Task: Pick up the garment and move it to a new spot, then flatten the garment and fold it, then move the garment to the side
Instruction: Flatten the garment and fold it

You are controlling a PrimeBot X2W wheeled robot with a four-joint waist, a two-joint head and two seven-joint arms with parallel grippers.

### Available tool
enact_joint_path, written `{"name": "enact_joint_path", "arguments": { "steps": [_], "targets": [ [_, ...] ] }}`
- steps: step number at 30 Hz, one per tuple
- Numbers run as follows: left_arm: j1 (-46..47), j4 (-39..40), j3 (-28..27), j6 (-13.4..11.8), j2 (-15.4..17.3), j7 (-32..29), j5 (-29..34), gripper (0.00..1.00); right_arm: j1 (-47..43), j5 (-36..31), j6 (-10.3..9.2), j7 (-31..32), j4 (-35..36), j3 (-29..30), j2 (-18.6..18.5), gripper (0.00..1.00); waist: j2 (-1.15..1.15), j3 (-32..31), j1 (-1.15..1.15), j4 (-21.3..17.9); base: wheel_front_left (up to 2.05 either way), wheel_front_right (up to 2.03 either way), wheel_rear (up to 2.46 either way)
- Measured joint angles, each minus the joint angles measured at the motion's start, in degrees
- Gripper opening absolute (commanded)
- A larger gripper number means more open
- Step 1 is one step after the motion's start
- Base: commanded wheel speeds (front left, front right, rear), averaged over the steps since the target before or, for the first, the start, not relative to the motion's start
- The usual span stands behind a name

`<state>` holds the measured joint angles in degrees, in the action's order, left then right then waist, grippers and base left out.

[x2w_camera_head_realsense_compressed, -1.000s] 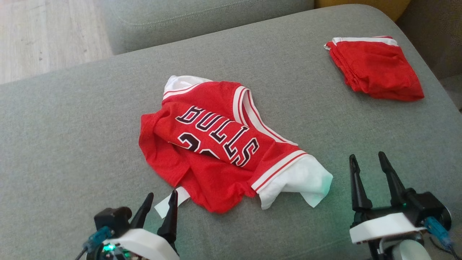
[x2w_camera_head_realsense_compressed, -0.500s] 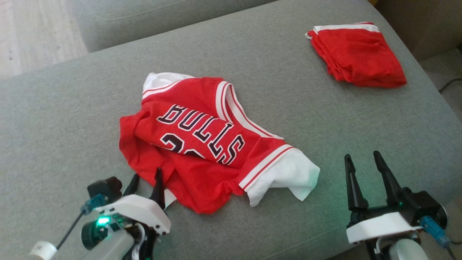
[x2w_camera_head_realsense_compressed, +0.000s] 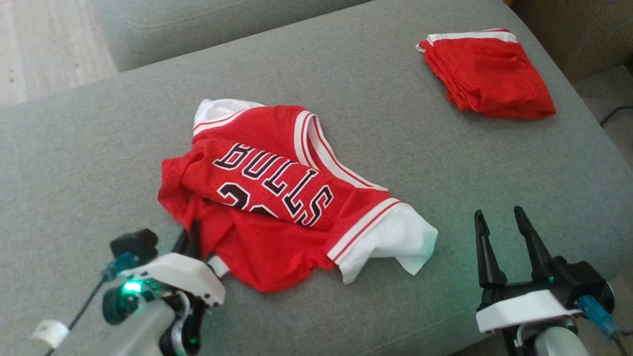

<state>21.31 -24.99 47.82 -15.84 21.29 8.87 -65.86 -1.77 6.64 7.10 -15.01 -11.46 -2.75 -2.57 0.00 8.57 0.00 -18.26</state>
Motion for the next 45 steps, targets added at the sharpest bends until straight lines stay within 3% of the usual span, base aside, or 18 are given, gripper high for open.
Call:
{"name": "enact_joint_path", "arguments": {
  "steps": [4,12,14,18,25,27,28,29,40,41,42,43,44,45],
  "targets": [
    [0.0,4.1,-1.3,-1.9,3.0,1.1,0.9,0.0,-0.1,0.0,0.0,0.0,-0.1,0.1,0.0,1.0,0.0,-0.5,0.0,1.0,0.0,0.0,0.0],
    [-4.5,27.0,-3.6,-9.7,17.3,-1.7,2.3,0.0,-0.8,0.0,0.0,0.0,-0.2,0.6,0.0,1.0,0.0,-2.2,-0.01,4.3,0.0,0.0,0.0],
    [-10.3,35.1,-3.5,-13.2,21.2,-2.8,2.2,0.0,-1.8,0.0,0.0,0.0,-0.2,0.6,0.0,1.0,0.0,-2.5,-0.01,5.8,0.0,0.0,0.0],
    [-16.5,42.0,-3.6,-17.0,23.4,-2.8,0.7,0.0,-1.9,0.0,0.0,0.0,-0.2,0.5,0.0,1.0,0.0,-2.3,-0.01,8.1,0.0,0.0,0.0],
    [-17.2,40.9,-2.9,-17.4,23.1,-5.0,0.2,0.0,-1.0,-0.1,0.0,0.0,-0.3,-0.8,0.0,1.0,0.0,-1.0,0.0,10.6,0.0,0.0,0.0],
    [-16.1,37.8,-2.8,-17.4,22.4,-5.0,0.3,0.47,-0.3,-0.1,0.0,0.0,-0.3,-1.1,0.0,1.0,0.0,-0.6,0.0,10.5,0.0,0.0,0.0],
    [-15.5,36.0,-2.5,-17.5,22.5,-5.1,0.7,0.85,0.0,-0.1,0.0,0.0,-0.3,-1.3,0.0,1.0,0.0,-0.4,-0.01,10.3,0.0,0.0,0.0],
    [-15.0,34.6,-2.3,-17.8,22.6,-5.2,1.2,1.0,0.2,-0.1,0.0,0.0,-0.3,-1.4,0.0,1.0,0.0,-0.2,0.0,10.0,0.0,0.0,0.0],
    [-14.3,33.1,-3.3,-16.9,21.8,-4.3,1.1,1.0,-0.1,0.5,0.0,0.0,-0.5,-1.0,0.0,1.0,0.0,1.4,0.0,8.3,0.0,0.0,0.0],
    [-14.2,33.1,-3.3,-16.9,21.8,-4.3,1.1,0.95,0.0,0.5,0.0,0.0,-0.5,-1.0,0.0,1.0,0.0,1.5,0.0,8.2,0.0,0.0,0.0],
    [-14.0,33.1,-3.3,-16.9,21.8,-4.4,1.1,0.47,0.0,0.5,0.0,0.0,-0.5,-1.0,0.0,1.0,0.0,1.5,0.0,8.2,0.0,0.0,0.0],
    [-13.7,33.0,-3.2,-16.3,21.8,-4.7,1.1,0.16,0.1,0.5,0.0,0.0,-0.5,-1.0,0.0,1.0,0.0,1.7,0.0,8.1,0.0,0.0,0.0],
    [-13.4,32.7,-3.2,-15.9,21.8,-4.9,1.1,0.0,0.1,0.6,0.0,0.0,-0.5,-1.1,0.0,1.0,0.0,1.8,0.0,8.0,0.0,0.0,0.0],
    [-13.0,32.6,-3.2,-15.8,21.9,-5.1,1.1,0.0,0.2,0.6,0.0,0.0,-0.5,-1.2,0.0,1.0,0.0,1.9,0.0,7.9,0.0,0.0,0.0]
  ]
}}
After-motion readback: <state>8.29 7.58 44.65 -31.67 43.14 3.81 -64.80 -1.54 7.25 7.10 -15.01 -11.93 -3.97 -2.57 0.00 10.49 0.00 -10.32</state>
